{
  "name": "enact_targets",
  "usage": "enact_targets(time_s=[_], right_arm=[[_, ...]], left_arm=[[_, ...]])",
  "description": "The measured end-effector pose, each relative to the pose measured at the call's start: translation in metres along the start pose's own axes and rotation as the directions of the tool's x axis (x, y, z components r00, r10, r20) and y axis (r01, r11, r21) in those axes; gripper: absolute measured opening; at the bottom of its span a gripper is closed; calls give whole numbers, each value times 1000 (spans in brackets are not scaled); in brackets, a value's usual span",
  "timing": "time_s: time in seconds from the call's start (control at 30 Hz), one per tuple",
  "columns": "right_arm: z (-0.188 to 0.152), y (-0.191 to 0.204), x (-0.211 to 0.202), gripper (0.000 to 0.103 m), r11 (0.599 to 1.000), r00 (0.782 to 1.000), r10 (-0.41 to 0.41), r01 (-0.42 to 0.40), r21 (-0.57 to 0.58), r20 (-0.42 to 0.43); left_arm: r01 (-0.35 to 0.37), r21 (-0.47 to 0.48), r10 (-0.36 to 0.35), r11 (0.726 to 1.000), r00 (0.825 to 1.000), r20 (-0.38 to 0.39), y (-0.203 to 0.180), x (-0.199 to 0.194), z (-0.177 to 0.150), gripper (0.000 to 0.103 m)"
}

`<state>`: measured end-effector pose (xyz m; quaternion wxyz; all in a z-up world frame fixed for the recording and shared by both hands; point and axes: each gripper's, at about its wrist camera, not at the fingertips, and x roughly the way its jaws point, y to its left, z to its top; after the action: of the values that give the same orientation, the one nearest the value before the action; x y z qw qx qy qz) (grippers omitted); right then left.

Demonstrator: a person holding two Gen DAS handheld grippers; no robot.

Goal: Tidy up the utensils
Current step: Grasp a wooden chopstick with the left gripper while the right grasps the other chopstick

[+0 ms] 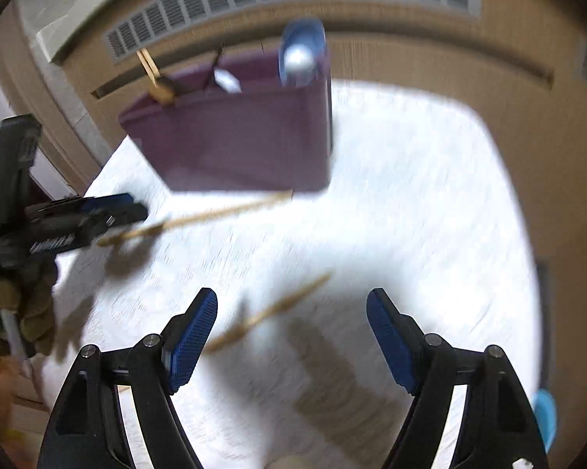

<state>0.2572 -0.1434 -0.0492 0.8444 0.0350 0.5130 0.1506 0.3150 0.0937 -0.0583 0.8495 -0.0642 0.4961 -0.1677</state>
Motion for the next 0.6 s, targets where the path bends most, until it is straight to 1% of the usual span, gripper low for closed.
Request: enact_targets(time_s=[0.1,0.17,0.23,0.27,0.3,0.33,0.4,0.5,0.53,0.6], right_arm=[[-12,5,9,76,1000,999,17,-16,25,-39],[-16,7,18,76,998,997,48,-44,52,-67],[-15,7,20,87,996,996,62,-58,69,-59],[-15,8,20,89,995,996,68,-63,77,-61],[-14,8,21,95,993,995,79,-74,90,-61],[-13,8,24,103,989,993,101,-94,111,-61],[-12,13,25,103,989,995,82,-73,127,-64],[-7,21,33,103,993,993,28,-15,119,-111],[-6,24,34,103,994,993,15,-1,114,-119],[-6,34,39,103,997,990,-34,43,68,-138]], left_arm=[[37,-9,-38,999,999,-39,0,3,-6,46],[45,12,-44,999,997,-66,-6,3,-14,48],[47,49,-43,998,996,-84,-15,0,-21,51],[62,58,-56,996,993,-104,-18,-2,-25,53],[70,68,-62,995,991,-117,-22,-6,-30,54],[87,79,-75,993,988,-137,-26,-9,-34,55],[139,86,-122,986,975,-183,-34,-13,-44,55],[181,94,-155,979,960,-234,-41,-20,-60,56],[184,94,-156,978,958,-242,-42,-22,-63,56],[177,93,-150,980,959,-242,-43,-31,-69,56]])
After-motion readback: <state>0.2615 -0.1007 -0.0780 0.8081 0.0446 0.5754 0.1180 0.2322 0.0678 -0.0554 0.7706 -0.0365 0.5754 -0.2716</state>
